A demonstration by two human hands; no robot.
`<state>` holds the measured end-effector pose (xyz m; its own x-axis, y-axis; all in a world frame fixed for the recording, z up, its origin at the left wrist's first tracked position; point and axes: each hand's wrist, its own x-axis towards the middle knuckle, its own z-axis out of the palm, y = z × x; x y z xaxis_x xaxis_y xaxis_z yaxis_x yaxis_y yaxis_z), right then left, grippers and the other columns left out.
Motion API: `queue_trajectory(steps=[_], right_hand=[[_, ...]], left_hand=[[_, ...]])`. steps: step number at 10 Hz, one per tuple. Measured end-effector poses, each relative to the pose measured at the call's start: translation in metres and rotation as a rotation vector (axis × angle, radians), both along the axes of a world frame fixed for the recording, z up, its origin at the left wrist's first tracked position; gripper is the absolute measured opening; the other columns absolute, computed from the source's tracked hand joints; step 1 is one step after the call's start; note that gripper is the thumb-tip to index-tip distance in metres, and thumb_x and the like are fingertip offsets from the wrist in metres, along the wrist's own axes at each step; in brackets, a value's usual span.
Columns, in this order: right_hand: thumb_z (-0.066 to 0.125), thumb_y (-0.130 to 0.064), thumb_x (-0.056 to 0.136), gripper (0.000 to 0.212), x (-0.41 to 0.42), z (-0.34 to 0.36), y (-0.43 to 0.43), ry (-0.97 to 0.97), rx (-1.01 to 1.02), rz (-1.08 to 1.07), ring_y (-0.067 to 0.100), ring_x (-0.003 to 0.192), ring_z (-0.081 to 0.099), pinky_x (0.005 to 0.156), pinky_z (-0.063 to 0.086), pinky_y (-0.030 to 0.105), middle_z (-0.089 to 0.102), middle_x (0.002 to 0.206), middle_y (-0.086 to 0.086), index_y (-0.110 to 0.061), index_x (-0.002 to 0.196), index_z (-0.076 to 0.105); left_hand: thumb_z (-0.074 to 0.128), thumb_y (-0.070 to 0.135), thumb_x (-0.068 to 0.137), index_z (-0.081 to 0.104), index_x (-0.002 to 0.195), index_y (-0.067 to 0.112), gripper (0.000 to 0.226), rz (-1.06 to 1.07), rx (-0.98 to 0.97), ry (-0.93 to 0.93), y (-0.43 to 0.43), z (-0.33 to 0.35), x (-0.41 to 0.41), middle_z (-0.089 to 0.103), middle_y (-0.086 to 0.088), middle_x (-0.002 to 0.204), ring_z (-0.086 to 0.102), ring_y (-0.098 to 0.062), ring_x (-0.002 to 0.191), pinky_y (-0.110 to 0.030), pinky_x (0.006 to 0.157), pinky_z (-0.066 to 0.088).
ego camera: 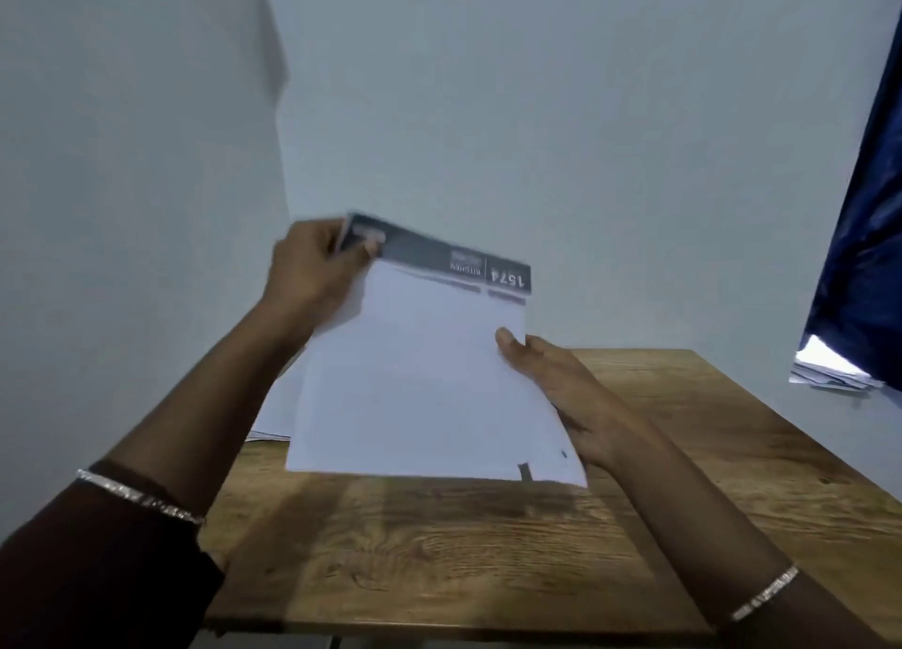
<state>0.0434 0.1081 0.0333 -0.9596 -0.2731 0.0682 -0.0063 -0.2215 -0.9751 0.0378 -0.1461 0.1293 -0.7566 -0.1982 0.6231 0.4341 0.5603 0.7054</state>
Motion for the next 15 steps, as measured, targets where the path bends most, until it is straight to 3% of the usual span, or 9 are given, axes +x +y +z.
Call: queue_trajectory(steps=[3, 4, 5, 7, 9, 11, 12, 13, 15], right_hand=[[0.078, -0.012, 0.086, 0.031, -0.023, -0.054, -0.021, -0.044, 0.428, -0.195, 0.023, 0.087, 0.074, 0.076, 0.063, 0.038, 0.078, 0.103, 0.004, -0.012, 0.116, 0.071], [0.078, -0.022, 0.085, 0.032, -0.035, -0.058, -0.023, 0.040, 0.648, -0.164, 0.012, 0.054, 0.065, 0.051, 0.053, 0.028, 0.076, 0.088, -0.001, -0.020, 0.115, 0.067], [0.078, -0.046, 0.080, 0.054, -0.055, -0.058, -0.028, 0.134, 1.054, -0.143, 0.010, 0.070, 0.065, 0.067, 0.054, 0.031, 0.074, 0.100, 0.003, -0.016, 0.119, 0.057], [0.064, -0.071, 0.079, 0.111, -0.089, -0.064, -0.033, 0.270, 1.470, -0.098, 0.027, 0.121, 0.058, 0.087, 0.049, 0.037, 0.057, 0.140, 0.009, -0.008, 0.155, 0.016], [0.068, -0.062, 0.081, 0.095, -0.087, -0.056, -0.029, 0.092, 1.324, 0.030, 0.021, 0.119, 0.061, 0.094, 0.050, 0.032, 0.057, 0.141, -0.002, -0.025, 0.153, 0.020], [0.062, -0.043, 0.094, 0.083, -0.079, -0.017, -0.023, 0.040, 1.164, -0.095, 0.020, 0.119, 0.061, 0.098, 0.046, 0.030, 0.064, 0.135, 0.002, -0.022, 0.159, 0.014], [0.057, -0.033, 0.098, 0.074, -0.076, -0.001, -0.021, 0.065, 1.205, -0.188, 0.021, 0.097, 0.069, 0.084, 0.052, 0.030, 0.074, 0.107, 0.009, -0.021, 0.159, 0.015], [0.054, -0.021, 0.099, 0.055, -0.072, 0.010, -0.015, 0.088, 1.234, -0.250, 0.020, 0.097, 0.067, 0.077, 0.046, 0.025, 0.072, 0.109, 0.008, -0.017, 0.151, 0.038], [0.059, -0.017, 0.093, 0.037, -0.094, 0.053, 0.009, 0.169, 1.290, -0.313, 0.024, 0.119, 0.056, 0.098, 0.045, 0.037, 0.065, 0.126, 0.006, -0.016, 0.129, 0.063]], left_hand=[[0.075, 0.027, 0.090, 0.067, 0.082, 0.016, 0.016, -0.130, -0.227, -0.479, -0.037, -0.118, -0.092, 0.057, 0.002, 0.066, 0.050, -0.019, 0.065, -0.025, 0.053, 0.036], [0.078, 0.033, 0.086, 0.059, 0.126, 0.018, 0.046, -0.055, -0.505, -0.554, -0.037, -0.134, -0.115, 0.066, -0.005, 0.101, 0.058, -0.023, 0.089, -0.031, 0.075, 0.043], [0.079, 0.040, 0.083, 0.046, 0.143, 0.017, 0.071, -0.044, -0.698, -0.566, -0.031, -0.136, -0.144, 0.057, -0.011, 0.134, 0.059, -0.027, 0.109, -0.039, 0.095, 0.047], [0.066, 0.048, 0.091, 0.067, 0.120, 0.023, 0.038, -0.056, -0.740, -0.393, 0.007, -0.130, -0.205, 0.058, -0.010, 0.132, 0.055, -0.030, 0.121, -0.050, 0.101, 0.046], [0.061, 0.044, 0.095, 0.070, 0.109, 0.024, 0.026, -0.004, -0.516, -0.412, 0.050, -0.148, -0.213, 0.062, -0.006, 0.125, 0.055, -0.027, 0.120, -0.046, 0.099, 0.042], [0.049, 0.041, 0.101, 0.065, 0.118, 0.022, 0.030, 0.096, -0.637, -0.456, 0.063, -0.139, -0.185, 0.061, -0.004, 0.127, 0.055, -0.026, 0.118, -0.041, 0.093, 0.040], [0.043, 0.042, 0.103, 0.061, 0.126, 0.021, 0.036, 0.101, -0.720, -0.502, 0.071, -0.125, -0.167, 0.060, -0.003, 0.132, 0.056, -0.024, 0.120, -0.040, 0.095, 0.042], [0.037, 0.045, 0.105, 0.056, 0.133, 0.021, 0.042, 0.042, -0.784, -0.542, 0.075, -0.107, -0.151, 0.057, -0.001, 0.139, 0.054, -0.022, 0.126, -0.038, 0.101, 0.041], [0.036, 0.043, 0.106, 0.043, 0.149, 0.017, 0.051, -0.006, -0.804, -0.410, 0.072, -0.047, -0.165, 0.042, -0.006, 0.159, 0.034, -0.023, 0.149, -0.044, 0.122, 0.022]])
